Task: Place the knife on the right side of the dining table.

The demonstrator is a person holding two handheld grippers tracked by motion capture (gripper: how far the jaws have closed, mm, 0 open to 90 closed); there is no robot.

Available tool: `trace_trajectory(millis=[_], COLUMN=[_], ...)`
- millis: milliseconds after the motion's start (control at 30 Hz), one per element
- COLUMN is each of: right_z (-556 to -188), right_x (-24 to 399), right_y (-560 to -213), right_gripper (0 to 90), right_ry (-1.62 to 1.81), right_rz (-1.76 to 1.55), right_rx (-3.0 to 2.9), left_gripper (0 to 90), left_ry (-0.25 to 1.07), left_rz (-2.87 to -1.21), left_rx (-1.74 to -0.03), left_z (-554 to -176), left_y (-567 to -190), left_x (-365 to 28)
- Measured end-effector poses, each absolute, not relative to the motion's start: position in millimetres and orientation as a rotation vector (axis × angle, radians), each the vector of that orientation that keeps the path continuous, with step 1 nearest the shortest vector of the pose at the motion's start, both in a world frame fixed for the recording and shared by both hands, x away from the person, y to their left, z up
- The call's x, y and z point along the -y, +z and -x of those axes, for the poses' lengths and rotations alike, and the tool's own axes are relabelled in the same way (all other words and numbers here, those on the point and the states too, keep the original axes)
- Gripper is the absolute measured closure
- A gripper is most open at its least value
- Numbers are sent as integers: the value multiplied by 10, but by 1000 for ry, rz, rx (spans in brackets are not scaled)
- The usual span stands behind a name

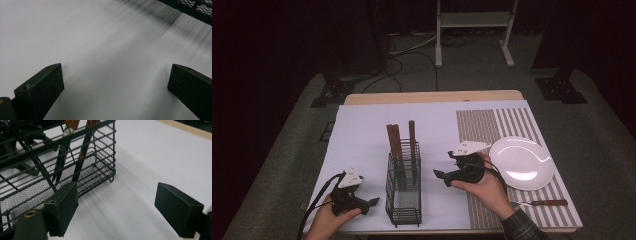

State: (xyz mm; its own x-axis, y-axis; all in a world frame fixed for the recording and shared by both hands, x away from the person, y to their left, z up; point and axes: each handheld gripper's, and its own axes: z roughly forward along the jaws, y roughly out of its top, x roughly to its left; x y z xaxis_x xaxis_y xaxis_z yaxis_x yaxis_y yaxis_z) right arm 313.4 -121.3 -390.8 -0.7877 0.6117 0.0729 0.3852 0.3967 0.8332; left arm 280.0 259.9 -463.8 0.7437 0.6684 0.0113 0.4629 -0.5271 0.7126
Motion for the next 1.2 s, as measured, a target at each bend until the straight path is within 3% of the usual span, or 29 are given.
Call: trace_trajectory(millis=[1100, 1200], right_z=[-3376, -3412], right_x=[950, 918], right_y=[-3421, -3386], right_gripper=[180, 214], right_ry=[1470, 1484], right_rz=[-809, -797], right_rx=[-2322, -2313], left_gripper=[0, 0], left_ry=[372, 371], left_rz=[-2220, -2220], left_rx=[-846, -846], left_z=[-2800, -2800], left_y=[-4640, -4640], left_x=[-2598, -2598])
